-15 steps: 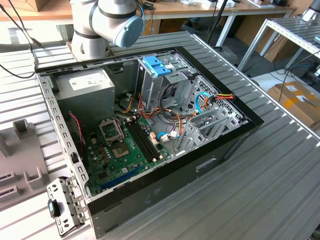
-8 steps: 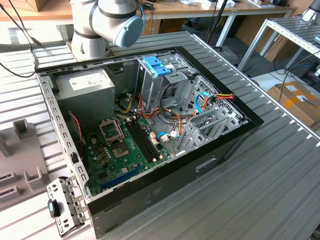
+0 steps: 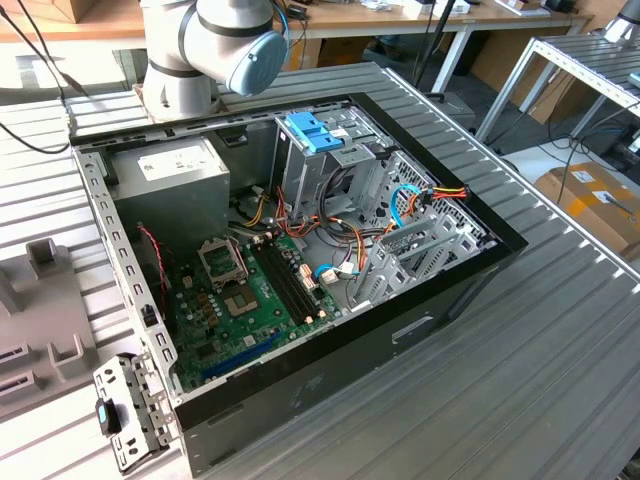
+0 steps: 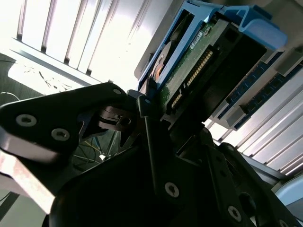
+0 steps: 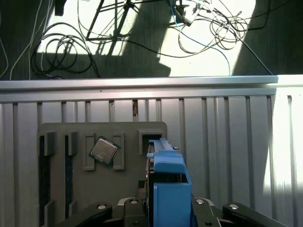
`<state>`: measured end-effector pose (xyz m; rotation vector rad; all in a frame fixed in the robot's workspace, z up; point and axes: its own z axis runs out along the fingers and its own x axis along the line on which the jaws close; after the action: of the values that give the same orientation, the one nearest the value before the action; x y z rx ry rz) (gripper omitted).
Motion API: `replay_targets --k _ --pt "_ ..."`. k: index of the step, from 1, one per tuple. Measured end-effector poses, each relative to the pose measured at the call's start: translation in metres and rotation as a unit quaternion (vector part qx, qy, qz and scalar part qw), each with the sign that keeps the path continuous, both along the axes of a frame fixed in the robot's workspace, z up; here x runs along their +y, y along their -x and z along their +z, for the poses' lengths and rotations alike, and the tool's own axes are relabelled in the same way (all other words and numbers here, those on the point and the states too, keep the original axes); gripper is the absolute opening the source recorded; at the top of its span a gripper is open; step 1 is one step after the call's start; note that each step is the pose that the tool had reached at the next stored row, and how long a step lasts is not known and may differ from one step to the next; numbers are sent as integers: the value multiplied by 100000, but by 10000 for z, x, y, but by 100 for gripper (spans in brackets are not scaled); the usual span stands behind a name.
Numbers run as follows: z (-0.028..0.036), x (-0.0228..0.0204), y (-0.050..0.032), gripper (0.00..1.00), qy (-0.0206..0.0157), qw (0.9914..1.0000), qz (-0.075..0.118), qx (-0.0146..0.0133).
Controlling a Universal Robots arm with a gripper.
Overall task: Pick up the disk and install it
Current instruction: 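Pick up the disk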
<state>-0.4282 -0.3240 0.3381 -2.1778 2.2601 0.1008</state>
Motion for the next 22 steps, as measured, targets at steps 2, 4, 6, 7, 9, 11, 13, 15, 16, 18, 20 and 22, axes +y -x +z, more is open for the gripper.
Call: replay_targets --k 2,4,6,7,9,11,13,15,16,18,20,22 --pt "14 0 0 36 0 100000 4 2" --pt "36 0 0 36 -2 100000 1 0" --pt "47 0 0 36 -6 100000 3 -5" --pt "52 0 0 36 -7 100000 1 -3" --pt "60 0 0 36 -9 100000 1 -2" --pt "69 0 0 36 -12 100000 1 -5" --pt "76 0 0 36 -10 100000 1 0" --pt "96 0 0 36 -9 100000 3 3" --pt "112 0 0 36 -14 100000 1 4" --pt "135 0 0 36 -26 100000 2 -1" --pt "154 0 0 36 -34 100000 1 -4" --pt "172 0 0 36 -35 100000 3 -5"
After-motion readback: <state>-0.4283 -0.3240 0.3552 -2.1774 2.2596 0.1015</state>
